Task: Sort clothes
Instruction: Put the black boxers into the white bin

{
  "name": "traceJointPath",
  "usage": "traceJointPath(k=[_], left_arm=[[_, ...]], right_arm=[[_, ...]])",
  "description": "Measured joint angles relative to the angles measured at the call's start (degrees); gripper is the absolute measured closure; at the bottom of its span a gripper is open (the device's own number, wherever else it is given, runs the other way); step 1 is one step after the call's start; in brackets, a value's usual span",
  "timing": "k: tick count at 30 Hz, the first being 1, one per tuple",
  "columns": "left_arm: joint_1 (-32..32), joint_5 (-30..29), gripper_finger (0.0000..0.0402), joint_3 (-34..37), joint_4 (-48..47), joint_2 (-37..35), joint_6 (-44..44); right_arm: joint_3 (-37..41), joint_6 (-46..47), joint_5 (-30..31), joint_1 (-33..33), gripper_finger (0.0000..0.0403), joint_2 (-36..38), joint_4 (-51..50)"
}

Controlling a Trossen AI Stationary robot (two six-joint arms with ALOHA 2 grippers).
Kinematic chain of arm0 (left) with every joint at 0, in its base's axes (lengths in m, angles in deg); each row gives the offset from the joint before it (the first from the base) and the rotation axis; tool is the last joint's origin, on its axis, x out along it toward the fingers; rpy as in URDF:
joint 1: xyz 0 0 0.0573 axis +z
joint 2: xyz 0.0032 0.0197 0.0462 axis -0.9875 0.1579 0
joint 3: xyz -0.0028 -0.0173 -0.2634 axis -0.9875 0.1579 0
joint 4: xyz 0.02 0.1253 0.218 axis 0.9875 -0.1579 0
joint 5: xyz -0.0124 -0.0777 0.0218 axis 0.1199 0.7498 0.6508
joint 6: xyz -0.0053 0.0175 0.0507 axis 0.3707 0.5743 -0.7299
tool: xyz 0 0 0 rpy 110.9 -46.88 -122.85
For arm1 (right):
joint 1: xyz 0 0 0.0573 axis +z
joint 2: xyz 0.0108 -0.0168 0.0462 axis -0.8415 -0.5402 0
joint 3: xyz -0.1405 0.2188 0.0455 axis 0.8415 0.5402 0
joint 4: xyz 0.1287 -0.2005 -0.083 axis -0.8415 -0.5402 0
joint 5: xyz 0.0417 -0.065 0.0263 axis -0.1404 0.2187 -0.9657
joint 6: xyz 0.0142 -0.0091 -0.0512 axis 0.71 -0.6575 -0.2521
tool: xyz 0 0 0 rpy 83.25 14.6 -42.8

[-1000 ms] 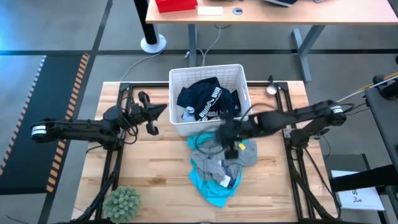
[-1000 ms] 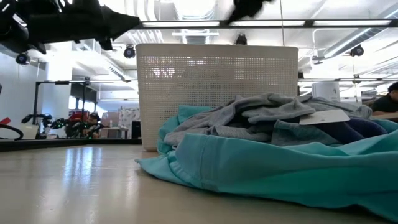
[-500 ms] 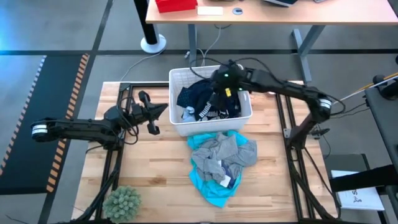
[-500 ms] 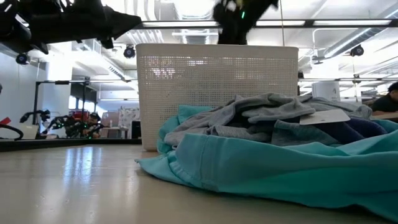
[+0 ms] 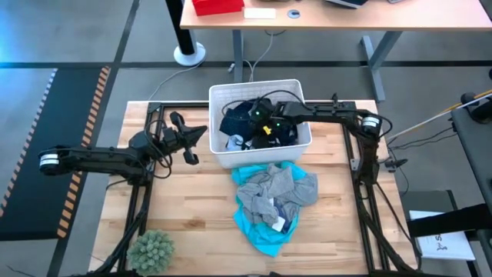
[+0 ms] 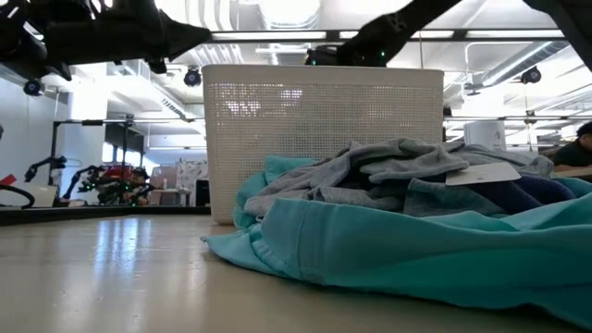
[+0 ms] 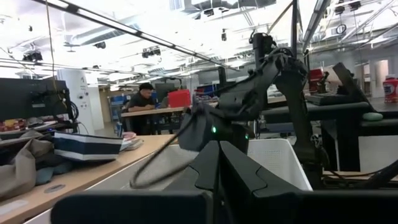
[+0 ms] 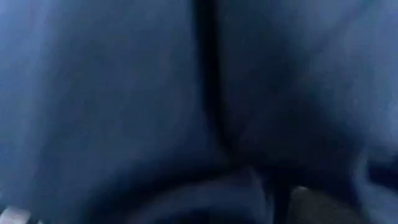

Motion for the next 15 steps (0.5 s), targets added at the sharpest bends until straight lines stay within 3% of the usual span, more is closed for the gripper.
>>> traceJointPath(k=[8,15], left_arm=[[0.0,0.0,0.0402,0.0,-0.3,0.0,0.0],[0.0,0.0,0.0402,0.0,-0.3,0.1,0.2]], right_arm=[[2.4,1.2,-0.7,0.0,0.0403,0.3,-0.3],[1.1,-0.5,5.5,2.1,0.0403,9.5,-1.2]])
